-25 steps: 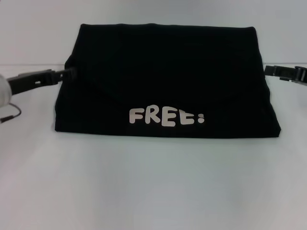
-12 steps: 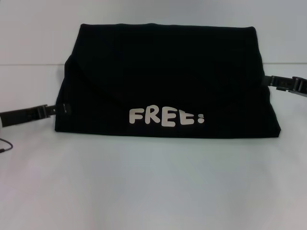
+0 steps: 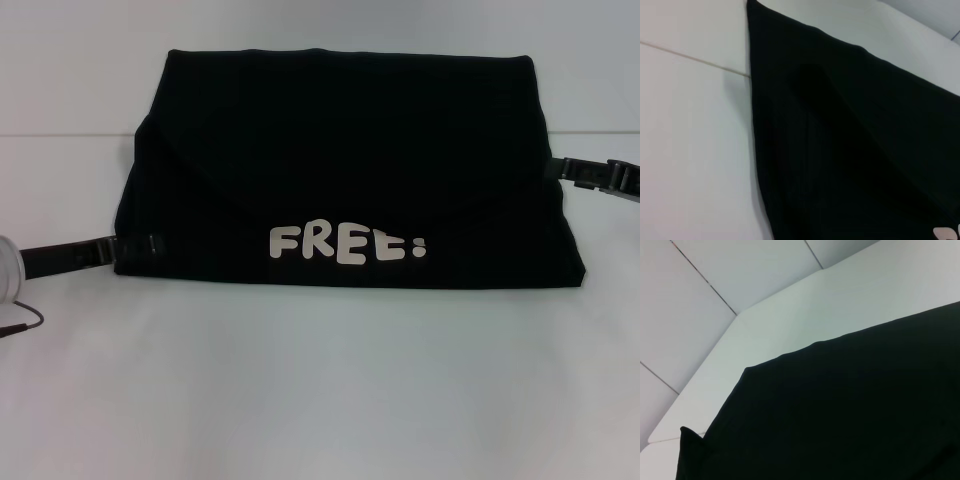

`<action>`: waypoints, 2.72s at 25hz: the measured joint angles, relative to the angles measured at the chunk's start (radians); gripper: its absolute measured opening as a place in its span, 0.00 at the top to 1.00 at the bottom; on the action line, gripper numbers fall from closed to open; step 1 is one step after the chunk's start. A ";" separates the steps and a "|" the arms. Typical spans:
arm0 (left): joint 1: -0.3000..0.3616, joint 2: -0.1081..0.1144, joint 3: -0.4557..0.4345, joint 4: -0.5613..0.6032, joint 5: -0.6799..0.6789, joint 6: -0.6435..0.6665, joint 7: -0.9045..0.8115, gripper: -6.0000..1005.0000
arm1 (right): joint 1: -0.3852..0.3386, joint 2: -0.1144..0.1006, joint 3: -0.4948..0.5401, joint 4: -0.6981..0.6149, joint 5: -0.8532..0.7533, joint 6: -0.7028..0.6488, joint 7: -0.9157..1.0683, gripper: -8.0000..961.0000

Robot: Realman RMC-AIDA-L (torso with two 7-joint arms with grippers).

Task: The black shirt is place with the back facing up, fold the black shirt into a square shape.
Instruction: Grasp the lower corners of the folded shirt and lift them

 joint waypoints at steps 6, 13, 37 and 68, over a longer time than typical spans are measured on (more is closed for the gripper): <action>-0.002 -0.003 0.031 -0.009 0.001 -0.021 0.010 0.11 | -0.001 0.000 -0.001 0.003 -0.002 -0.002 -0.002 0.20; -0.004 -0.003 0.038 -0.010 0.001 -0.023 0.030 0.14 | -0.004 0.000 -0.002 0.003 -0.002 -0.007 -0.002 0.20; -0.004 -0.002 0.051 -0.012 0.028 -0.062 0.048 0.91 | -0.016 -0.023 -0.110 0.002 -0.008 -0.001 0.008 0.20; -0.027 0.008 0.054 0.004 0.051 -0.010 0.049 1.00 | -0.004 0.008 -0.249 0.044 -0.127 0.154 0.100 0.36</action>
